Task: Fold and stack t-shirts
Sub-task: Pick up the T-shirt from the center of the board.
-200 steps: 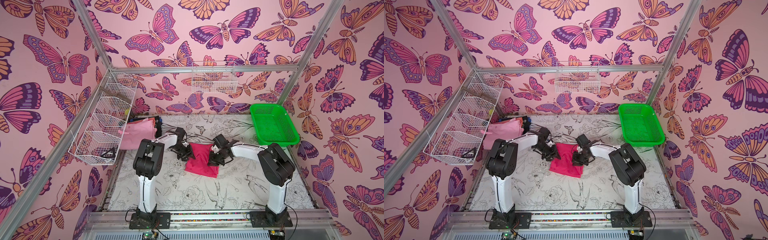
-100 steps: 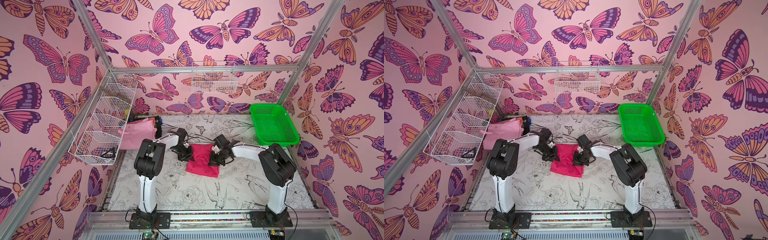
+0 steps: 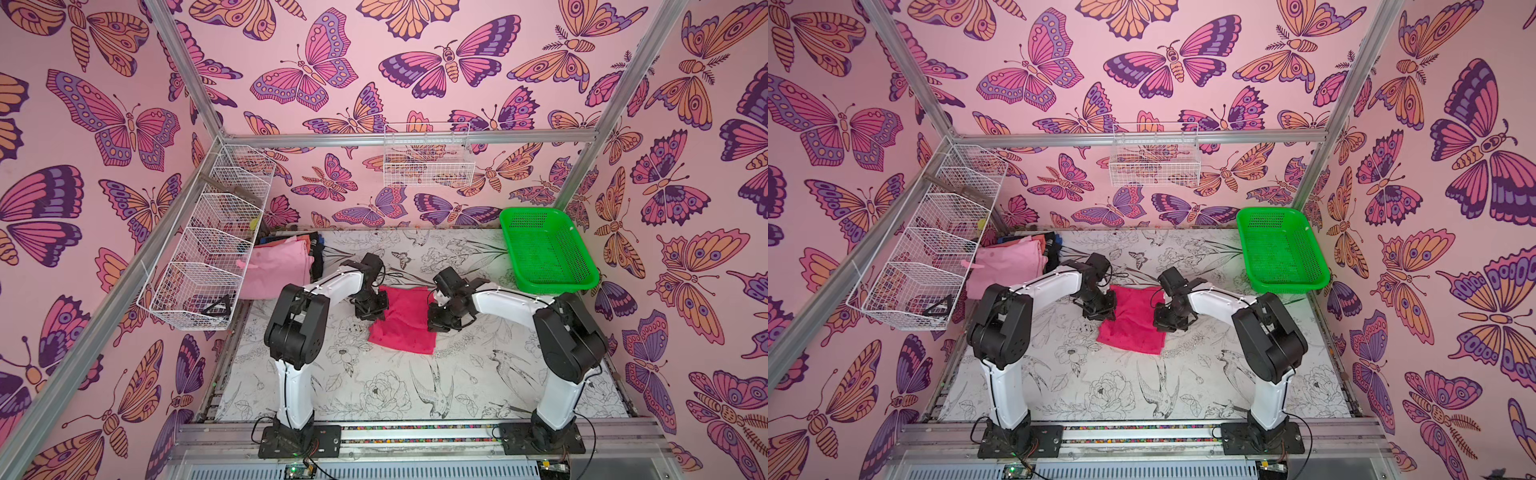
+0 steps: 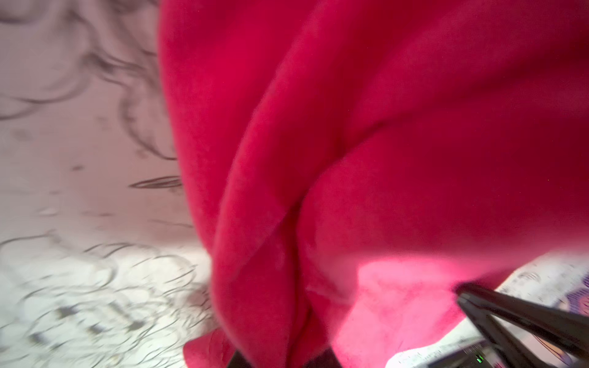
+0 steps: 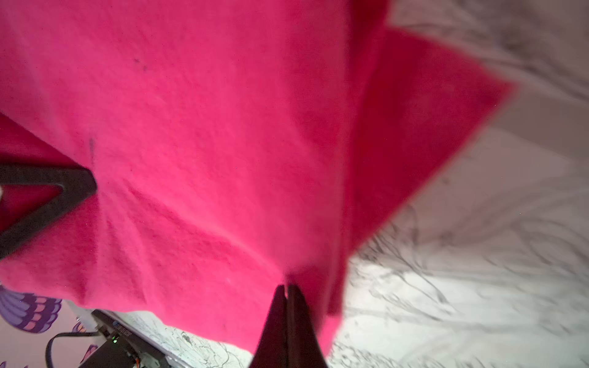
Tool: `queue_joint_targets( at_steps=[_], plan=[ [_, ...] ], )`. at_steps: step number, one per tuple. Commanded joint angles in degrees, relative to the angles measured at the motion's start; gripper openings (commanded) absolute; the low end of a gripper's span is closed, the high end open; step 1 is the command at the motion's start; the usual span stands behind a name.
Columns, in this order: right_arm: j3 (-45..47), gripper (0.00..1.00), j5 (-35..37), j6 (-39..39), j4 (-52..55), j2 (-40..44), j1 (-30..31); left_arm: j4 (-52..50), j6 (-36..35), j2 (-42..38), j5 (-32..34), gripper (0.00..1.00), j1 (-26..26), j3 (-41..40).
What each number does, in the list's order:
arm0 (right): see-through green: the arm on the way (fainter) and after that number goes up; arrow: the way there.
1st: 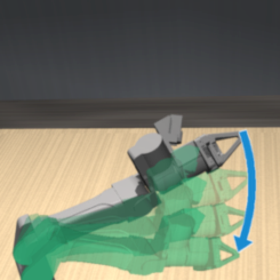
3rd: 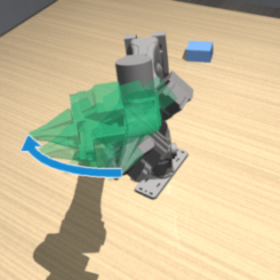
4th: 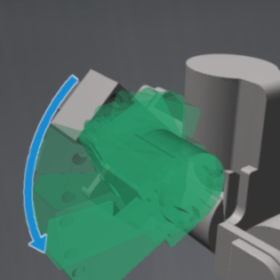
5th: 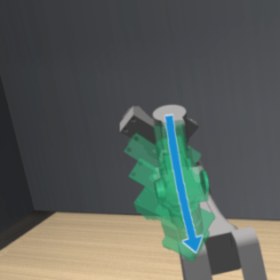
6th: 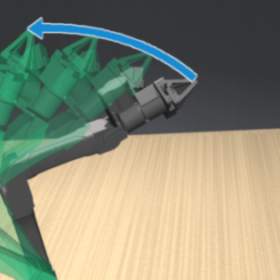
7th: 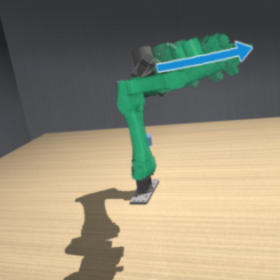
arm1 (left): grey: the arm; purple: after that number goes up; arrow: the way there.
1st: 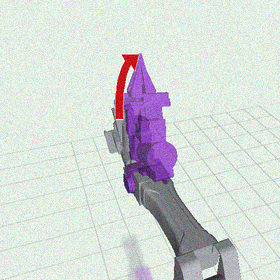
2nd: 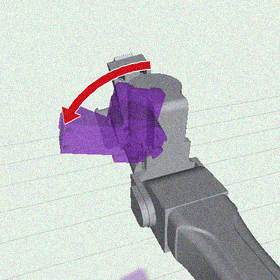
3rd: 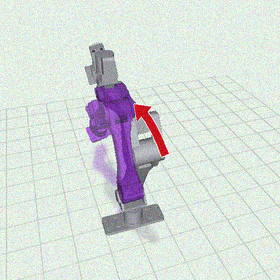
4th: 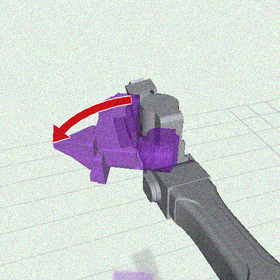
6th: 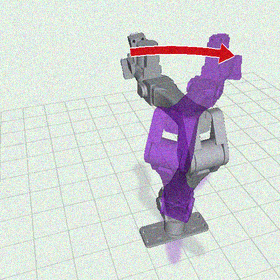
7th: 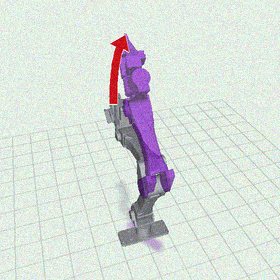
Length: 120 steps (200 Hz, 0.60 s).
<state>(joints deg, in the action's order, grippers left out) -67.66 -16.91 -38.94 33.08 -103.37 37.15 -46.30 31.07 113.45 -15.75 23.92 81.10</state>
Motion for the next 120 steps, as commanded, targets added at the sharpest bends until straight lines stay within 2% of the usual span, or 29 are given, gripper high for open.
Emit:
queue_joint_targets(
  at_steps=[1,29,79,120],
  plan=[
    [-2.4,0.0,8.7,3.5,10.2,6.4,-0.4,-4.7,-0.5,-2.2,7.2,0.0,0.2,2.8],
    [-0.5,0.0,12.3,3.8,13.4,12.3,-0.4,-8.8,-2.2,-2.0,10.6,0.0,0.6,7.7],
    [7.4,0.0,11.2,1.2,11.1,18.8,-0.4,-18.7,-6.7,0.5,21.5,0.0,1.0,18.7],
    [9.9,0.0,11.1,-0.2,10.2,21.7,-0.4,-25.2,-8.5,2.6,30.9,0.0,1.0,26.8]
  ],
)
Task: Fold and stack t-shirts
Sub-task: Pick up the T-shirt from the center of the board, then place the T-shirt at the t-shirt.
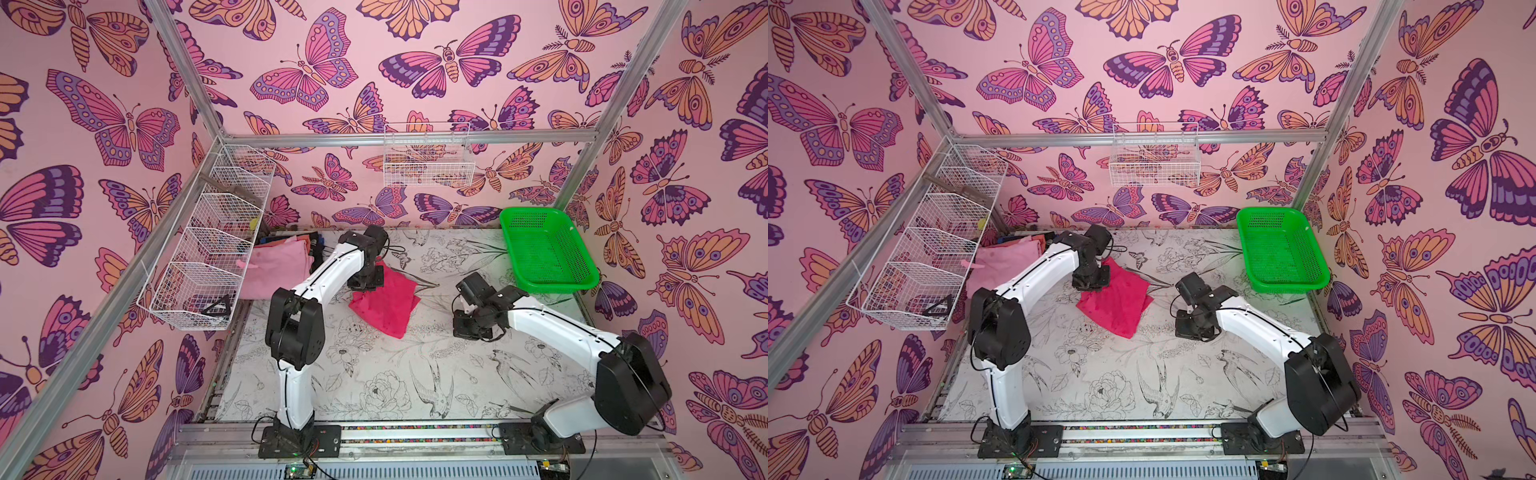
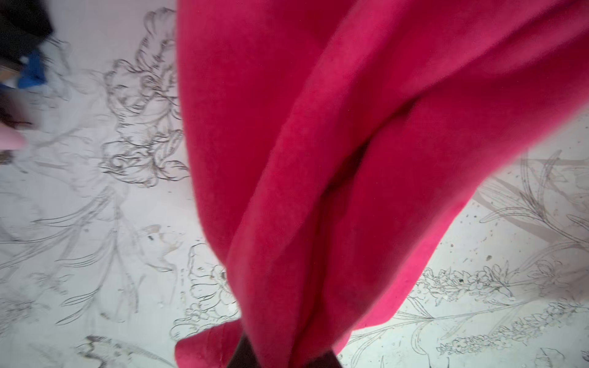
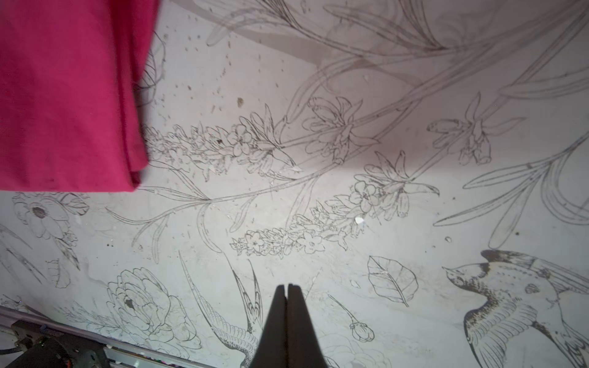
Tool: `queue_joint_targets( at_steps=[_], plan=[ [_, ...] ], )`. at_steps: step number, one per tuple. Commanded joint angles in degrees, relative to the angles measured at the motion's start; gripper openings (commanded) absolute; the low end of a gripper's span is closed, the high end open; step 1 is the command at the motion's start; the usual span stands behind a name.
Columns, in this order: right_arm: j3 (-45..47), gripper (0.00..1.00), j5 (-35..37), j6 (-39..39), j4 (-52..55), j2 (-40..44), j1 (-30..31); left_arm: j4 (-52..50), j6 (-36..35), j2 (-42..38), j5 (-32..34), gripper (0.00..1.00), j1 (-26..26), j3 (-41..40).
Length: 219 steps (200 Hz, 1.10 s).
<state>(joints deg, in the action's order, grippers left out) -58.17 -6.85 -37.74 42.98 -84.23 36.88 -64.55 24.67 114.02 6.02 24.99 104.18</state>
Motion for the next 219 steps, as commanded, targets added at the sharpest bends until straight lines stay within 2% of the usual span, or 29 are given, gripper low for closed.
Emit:
queue_joint_targets(
  at_steps=[1,35,121,152,219],
  plan=[
    [0.4,0.0,1.0,-1.5,0.3,2.6,-0.1,-7.1,-2.1,2.1,9.5,0.0,-0.1,3.9],
    [2.5,0.0,1.2,-2.7,-0.7,4.2,-0.1,-12.8,-3.9,4.9,18.0,0.0,-0.7,11.3],
    [7.1,0.0,0.4,-5.0,-3.5,7.4,0.0,-14.9,-6.1,4.7,22.3,0.0,-8.9,19.0],
    [9.0,0.0,-0.4,-5.8,-6.4,7.2,0.3,-14.8,-6.0,5.4,24.1,0.0,-9.5,23.5],
    [11.5,0.0,-1.0,-5.8,-8.8,7.1,0.4,-15.5,-6.8,12.1,29.6,0.0,-10.8,36.2]
  ],
)
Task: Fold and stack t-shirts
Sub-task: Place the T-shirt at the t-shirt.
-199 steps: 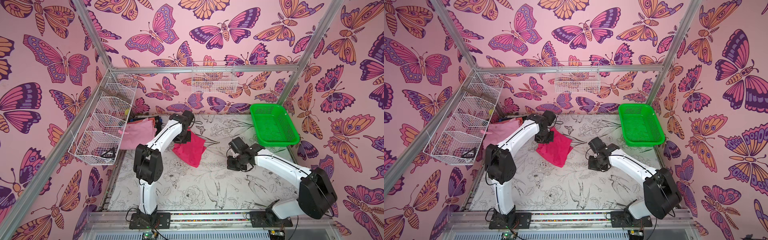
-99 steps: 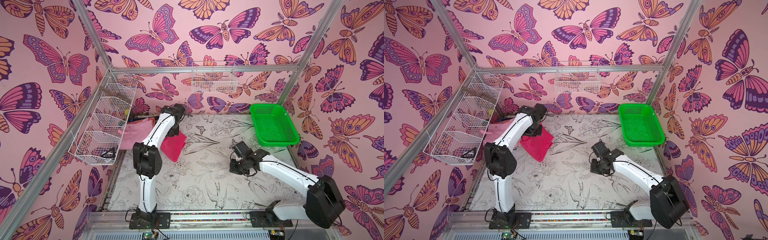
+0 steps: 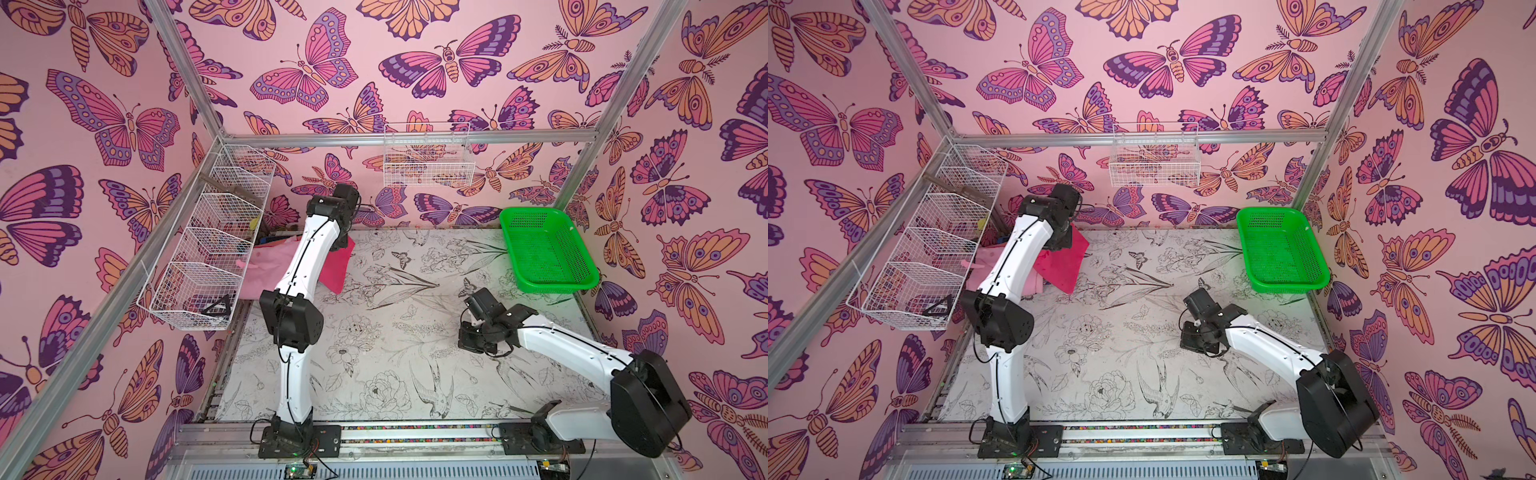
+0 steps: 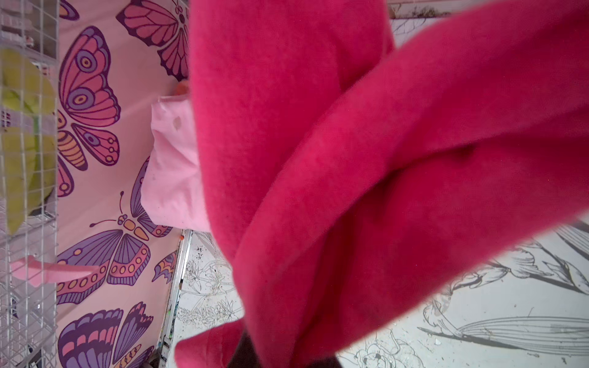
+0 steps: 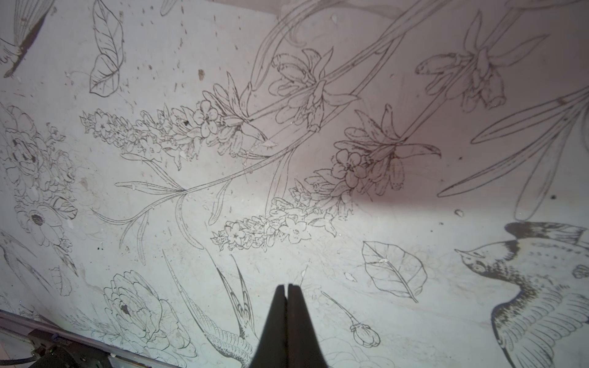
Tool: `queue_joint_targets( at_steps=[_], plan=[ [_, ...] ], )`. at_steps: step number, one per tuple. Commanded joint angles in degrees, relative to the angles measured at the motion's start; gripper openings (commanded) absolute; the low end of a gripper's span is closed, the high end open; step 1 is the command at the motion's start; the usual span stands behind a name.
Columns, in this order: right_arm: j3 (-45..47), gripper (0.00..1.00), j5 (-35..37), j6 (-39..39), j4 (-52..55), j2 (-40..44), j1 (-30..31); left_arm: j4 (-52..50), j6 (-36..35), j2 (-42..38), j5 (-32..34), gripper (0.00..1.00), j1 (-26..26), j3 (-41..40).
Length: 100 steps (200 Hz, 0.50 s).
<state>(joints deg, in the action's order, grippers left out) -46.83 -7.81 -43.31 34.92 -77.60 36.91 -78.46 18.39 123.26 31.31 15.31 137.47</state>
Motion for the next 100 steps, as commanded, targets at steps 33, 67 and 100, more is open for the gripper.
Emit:
queue_joint_targets(
  at_steps=[33,67,100],
  plan=[
    [0.2,0.0,-0.1,-0.2,-1.0,0.4,0.4,-1.5,-0.6,4.9,7.1,0.0,-2.7,4.6],
    [0.2,0.0,-0.6,-0.1,-1.8,-0.9,0.3,-1.4,-0.7,6.7,8.7,0.0,-3.9,7.3],
    [0.4,0.0,-1.0,-0.1,-2.3,-1.7,0.4,-1.4,-0.8,7.3,10.0,0.0,-5.1,9.5]
  ],
)
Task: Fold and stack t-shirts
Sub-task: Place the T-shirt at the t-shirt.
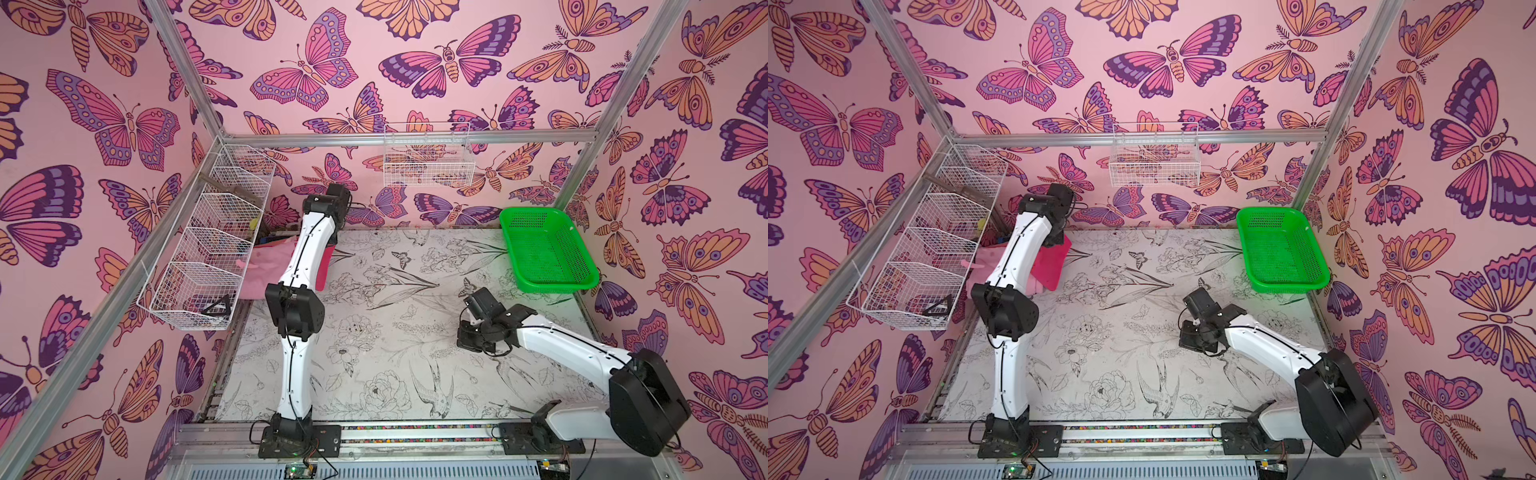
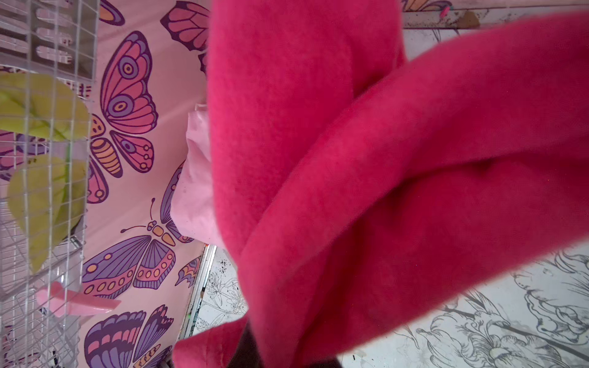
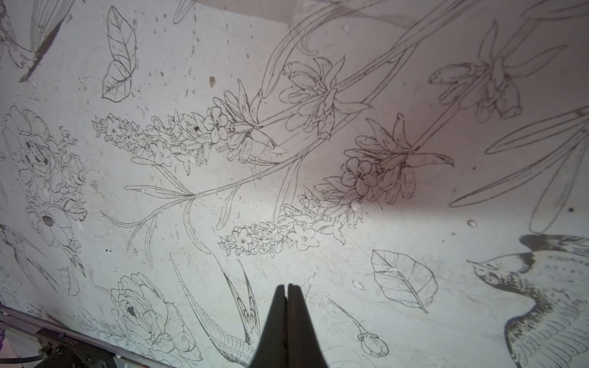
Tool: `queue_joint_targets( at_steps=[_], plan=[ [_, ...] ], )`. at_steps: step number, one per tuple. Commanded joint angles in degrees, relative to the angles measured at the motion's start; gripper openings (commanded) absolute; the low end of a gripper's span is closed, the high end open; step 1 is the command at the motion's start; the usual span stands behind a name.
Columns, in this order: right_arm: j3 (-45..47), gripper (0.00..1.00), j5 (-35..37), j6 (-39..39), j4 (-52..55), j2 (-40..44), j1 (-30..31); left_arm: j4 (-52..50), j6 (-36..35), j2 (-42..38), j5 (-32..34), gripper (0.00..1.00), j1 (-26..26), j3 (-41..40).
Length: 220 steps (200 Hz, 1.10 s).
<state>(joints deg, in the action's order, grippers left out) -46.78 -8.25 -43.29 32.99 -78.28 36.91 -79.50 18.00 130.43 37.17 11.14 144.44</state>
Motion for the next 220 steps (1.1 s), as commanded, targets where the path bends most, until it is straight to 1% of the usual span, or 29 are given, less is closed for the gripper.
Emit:
queue_joint_targets(
  at_steps=[1,79,105,158,220],
  plan=[
    [0.4,0.0,-0.6,-0.1,-0.4,-1.1,0.4,-0.4,-0.4,0.1,4.2,0.0,-1.0,2.5],
    [0.0,0.0,-0.8,0.5,-0.1,-1.9,0.4,0.0,-0.1,-0.4,4.4,0.0,-6.4,2.5],
    [-0.1,0.0,-0.9,0.5,-0.3,-2.8,0.4,0.4,-0.2,-0.4,4.6,0.0,-7.3,2.5],
    [-0.6,0.0,-1.2,1.0,-0.5,-4.3,0.4,0.8,-0.4,0.7,7.7,0.0,-8.0,2.2],
    [-0.6,0.0,-1.6,1.5,-1.1,-5.5,0.4,1.2,-0.8,3.0,14.0,0.0,-8.0,0.1]
  ],
)
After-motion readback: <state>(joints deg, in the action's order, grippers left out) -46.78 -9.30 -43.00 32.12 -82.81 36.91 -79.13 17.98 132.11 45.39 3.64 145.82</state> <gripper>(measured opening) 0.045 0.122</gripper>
